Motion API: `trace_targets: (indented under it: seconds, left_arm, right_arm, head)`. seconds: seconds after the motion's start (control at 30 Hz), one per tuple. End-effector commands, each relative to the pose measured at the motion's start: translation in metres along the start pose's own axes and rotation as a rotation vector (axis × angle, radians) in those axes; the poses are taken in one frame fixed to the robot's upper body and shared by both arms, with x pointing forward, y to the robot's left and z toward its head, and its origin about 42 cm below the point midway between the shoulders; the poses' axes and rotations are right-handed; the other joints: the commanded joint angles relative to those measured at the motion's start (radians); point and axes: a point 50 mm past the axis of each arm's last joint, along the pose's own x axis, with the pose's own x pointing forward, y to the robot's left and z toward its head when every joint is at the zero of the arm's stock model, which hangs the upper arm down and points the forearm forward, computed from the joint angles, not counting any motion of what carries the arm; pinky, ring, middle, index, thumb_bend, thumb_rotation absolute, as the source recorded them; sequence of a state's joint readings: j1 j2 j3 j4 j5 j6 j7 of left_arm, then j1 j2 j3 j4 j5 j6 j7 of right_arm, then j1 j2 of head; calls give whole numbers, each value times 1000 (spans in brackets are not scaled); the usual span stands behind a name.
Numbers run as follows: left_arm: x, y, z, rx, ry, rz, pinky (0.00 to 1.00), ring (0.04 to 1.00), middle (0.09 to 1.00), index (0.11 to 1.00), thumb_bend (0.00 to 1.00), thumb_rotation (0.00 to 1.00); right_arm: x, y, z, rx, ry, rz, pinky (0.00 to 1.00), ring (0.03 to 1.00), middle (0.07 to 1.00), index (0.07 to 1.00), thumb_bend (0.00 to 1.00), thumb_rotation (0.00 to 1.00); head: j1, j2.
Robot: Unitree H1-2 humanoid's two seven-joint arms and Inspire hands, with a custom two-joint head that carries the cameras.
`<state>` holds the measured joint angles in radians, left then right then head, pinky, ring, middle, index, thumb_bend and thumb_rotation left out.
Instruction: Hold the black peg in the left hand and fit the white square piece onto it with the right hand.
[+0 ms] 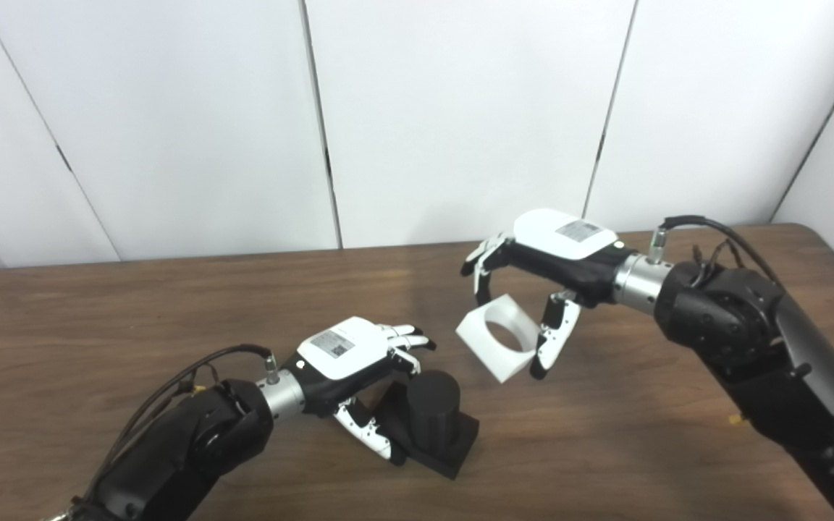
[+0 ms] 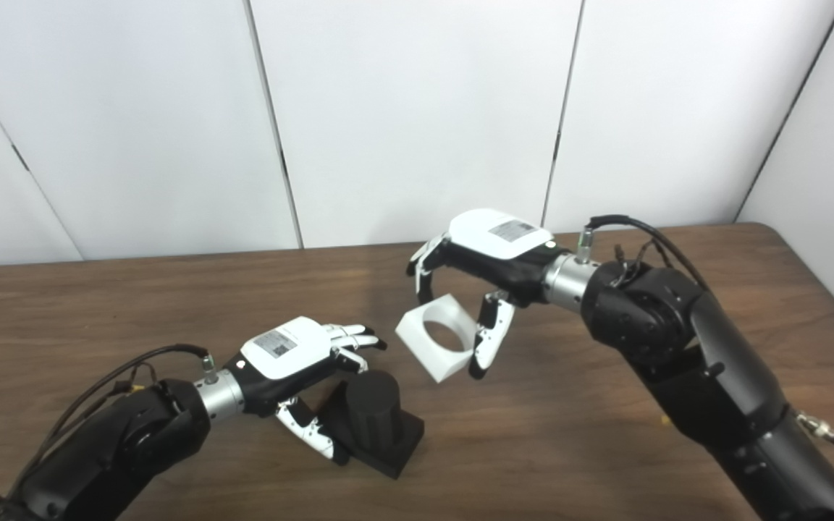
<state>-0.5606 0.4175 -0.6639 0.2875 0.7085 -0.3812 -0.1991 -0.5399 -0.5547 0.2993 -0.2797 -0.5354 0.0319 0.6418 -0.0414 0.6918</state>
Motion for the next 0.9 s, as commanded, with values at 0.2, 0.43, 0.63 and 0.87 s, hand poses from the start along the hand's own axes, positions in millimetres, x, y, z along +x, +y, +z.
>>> trace_targets:
  seconds: [0.2, 0.43, 0.63, 0.87]
  left_arm:
    - [0, -35, 4, 35, 52, -205, 910, 962, 929, 491, 521, 77]
    - [1, -35, 5, 27, 49, -198, 903, 959, 925, 491, 521, 77]
    - [2, -37, 5, 29, 45, -195, 899, 957, 923, 491, 521, 78]
    - [3, -37, 7, 29, 46, -193, 904, 961, 925, 491, 520, 78]
  right_arm:
    - [9, -22, 29, -36, -93, -38, 703, 845, 789, 478, 523, 137]
    - [18, -18, 38, 15, -126, 0, 711, 836, 783, 478, 522, 135]
    - [24, -15, 43, 18, -142, 15, 705, 833, 783, 478, 523, 135]
    - [26, -7, 44, 12, -150, 38, 698, 833, 785, 478, 522, 137]
  head:
    - [12, 9]
    - [20, 15]
    - [21, 17]
    - [27, 20]
